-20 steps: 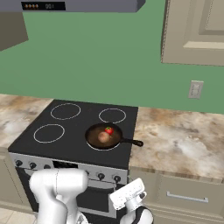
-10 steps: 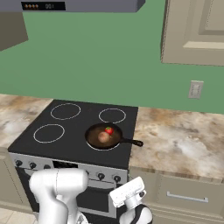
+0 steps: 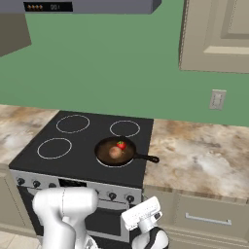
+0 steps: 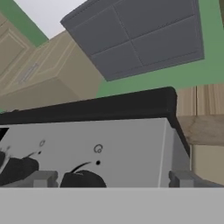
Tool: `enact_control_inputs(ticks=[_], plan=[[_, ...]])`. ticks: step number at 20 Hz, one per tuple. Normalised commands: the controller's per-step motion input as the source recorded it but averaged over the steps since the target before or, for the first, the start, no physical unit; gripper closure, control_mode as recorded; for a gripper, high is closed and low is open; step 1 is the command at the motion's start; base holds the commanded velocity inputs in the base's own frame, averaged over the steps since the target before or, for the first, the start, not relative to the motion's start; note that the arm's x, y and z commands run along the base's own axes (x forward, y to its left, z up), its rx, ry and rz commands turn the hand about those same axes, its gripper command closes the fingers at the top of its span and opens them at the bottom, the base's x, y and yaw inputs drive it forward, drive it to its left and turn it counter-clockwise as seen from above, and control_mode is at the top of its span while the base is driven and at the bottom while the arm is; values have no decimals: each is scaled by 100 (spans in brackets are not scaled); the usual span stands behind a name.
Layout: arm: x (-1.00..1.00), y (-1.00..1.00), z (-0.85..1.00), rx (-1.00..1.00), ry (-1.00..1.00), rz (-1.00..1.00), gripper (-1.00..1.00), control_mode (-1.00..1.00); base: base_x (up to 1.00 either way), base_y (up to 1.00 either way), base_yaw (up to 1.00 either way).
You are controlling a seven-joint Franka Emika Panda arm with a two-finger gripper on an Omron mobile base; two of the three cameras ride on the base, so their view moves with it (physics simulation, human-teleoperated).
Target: Place the pan on the front right burner on the stove. Then place the tomato and the onion in the pan and turn on the front right burner.
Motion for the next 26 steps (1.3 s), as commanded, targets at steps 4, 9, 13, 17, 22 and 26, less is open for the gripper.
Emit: enact_control_inputs(ticks=[4,9,13,17,22,26], plan=[[0,97,-26,-4,0,5,100,-100,0,0,0],[-35,100,-30,-2,3,1,100,-100,0,0,0],[-51,100,-29,0,5,-1,100,-100,0,0,0],[-27,100,-20,0,2,-7,100,-100,0,0,0],[0,91,-2,-5,0,-4,100,-100,0,0,0],[11,51,-7,-8,-5,0,100,-100,0,0,0]])
